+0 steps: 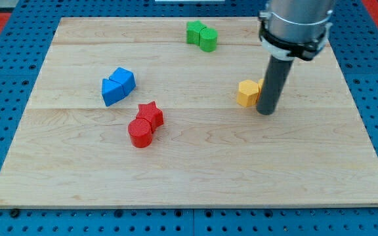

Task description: Push the yellow heart towards the center right

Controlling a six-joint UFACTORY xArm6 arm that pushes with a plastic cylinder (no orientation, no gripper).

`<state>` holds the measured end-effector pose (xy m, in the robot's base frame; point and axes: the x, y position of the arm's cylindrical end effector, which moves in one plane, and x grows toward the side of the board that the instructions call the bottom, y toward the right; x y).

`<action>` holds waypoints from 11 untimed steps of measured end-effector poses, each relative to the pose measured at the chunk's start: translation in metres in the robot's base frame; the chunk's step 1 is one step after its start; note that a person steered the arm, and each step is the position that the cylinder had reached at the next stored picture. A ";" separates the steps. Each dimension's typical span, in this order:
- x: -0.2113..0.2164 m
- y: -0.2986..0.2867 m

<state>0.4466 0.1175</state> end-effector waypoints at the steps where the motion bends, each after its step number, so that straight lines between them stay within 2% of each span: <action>1: -0.014 -0.033; 2: -0.025 -0.043; 4: -0.028 0.003; 6: -0.041 0.001; 11: -0.044 0.034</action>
